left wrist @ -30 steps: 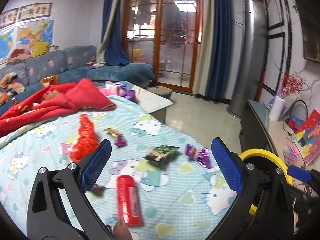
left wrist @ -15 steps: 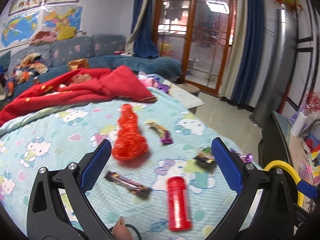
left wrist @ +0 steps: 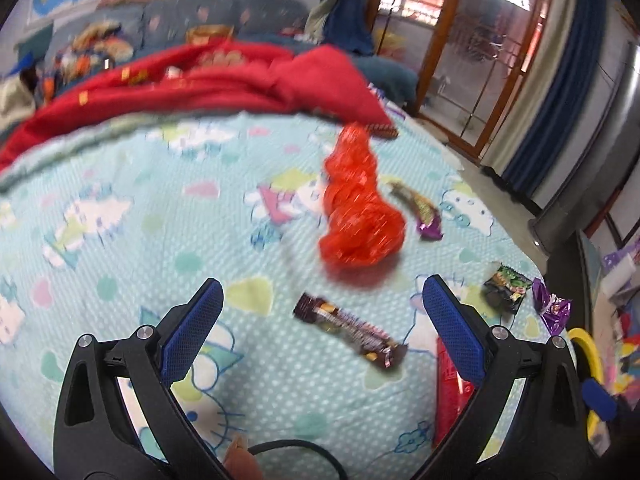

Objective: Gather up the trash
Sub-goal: 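Move both open tools back over the candy bar and red tube on the bed, then grasp the brown candy bar with the left tool while the right tool grasps the red tube, then carry the candy bar in the left tool while the right tool carries the red tube over the bin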

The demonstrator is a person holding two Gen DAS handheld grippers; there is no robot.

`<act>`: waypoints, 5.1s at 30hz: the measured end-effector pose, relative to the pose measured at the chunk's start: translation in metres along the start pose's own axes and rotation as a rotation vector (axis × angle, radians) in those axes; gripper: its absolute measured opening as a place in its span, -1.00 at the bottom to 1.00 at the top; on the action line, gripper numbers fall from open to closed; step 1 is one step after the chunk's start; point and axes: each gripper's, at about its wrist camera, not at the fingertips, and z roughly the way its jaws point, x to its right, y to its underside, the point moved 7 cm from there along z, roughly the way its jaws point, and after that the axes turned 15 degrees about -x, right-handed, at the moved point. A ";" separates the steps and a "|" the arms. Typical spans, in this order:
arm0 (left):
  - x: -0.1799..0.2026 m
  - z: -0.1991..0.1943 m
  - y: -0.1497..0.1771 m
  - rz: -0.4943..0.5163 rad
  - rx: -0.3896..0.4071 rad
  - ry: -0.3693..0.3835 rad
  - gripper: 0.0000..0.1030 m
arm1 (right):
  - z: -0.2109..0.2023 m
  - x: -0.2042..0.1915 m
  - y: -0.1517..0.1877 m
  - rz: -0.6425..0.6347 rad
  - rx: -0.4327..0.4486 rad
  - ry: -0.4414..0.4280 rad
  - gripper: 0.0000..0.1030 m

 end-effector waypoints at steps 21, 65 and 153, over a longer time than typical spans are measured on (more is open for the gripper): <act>0.003 0.035 0.018 -0.038 -0.093 0.120 -0.31 | 0.078 -0.030 0.004 -0.040 -0.177 -0.082 -0.02; 0.080 -0.039 0.028 0.160 0.024 0.315 -0.76 | -0.003 0.035 0.014 0.010 -0.023 -0.038 -0.46; 0.354 -0.038 0.165 0.818 -0.013 0.470 -0.75 | -0.113 0.311 0.128 0.621 0.127 0.272 -0.47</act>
